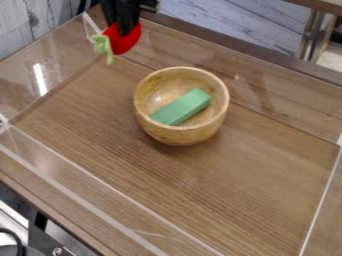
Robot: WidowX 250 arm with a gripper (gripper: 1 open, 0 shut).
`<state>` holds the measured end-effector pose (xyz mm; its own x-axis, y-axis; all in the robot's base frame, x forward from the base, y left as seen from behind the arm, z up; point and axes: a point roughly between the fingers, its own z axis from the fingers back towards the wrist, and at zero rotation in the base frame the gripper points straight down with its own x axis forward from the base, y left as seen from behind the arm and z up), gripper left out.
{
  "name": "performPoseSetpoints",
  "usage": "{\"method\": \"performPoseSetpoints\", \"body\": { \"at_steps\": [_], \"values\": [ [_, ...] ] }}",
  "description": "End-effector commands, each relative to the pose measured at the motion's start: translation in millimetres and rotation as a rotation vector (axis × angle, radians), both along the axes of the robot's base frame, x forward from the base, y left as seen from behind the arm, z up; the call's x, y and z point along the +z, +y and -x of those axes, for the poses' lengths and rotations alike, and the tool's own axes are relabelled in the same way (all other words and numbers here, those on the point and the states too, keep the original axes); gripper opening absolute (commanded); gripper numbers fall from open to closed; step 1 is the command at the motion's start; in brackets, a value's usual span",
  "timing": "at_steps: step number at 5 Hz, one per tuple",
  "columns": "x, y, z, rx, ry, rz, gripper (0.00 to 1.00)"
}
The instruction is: Move the red fruit to the left
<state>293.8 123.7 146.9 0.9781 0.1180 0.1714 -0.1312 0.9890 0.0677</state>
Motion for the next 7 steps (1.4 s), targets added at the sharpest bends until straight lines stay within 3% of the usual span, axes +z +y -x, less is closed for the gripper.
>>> {"method": "performPoseSetpoints", "body": {
  "at_steps": [1, 2, 4, 6, 7],
  "values": [
    [16.1, 20, -5.9, -0.035, -0.053, -0.039, 0.00],
    [12.3, 36, -9.8, -0.065, -0.048, -0.046, 0.00],
    [6.2, 39, -31.3, 0.004, -0.033, -0.060, 0.00],
    [-5.2, 70, -35.3, -0.006, -0.019, -0.070, 0.00],
    [-15.6, 83, -36.9, 0.052, 0.014, -0.073, 0.00]
  ]
}}
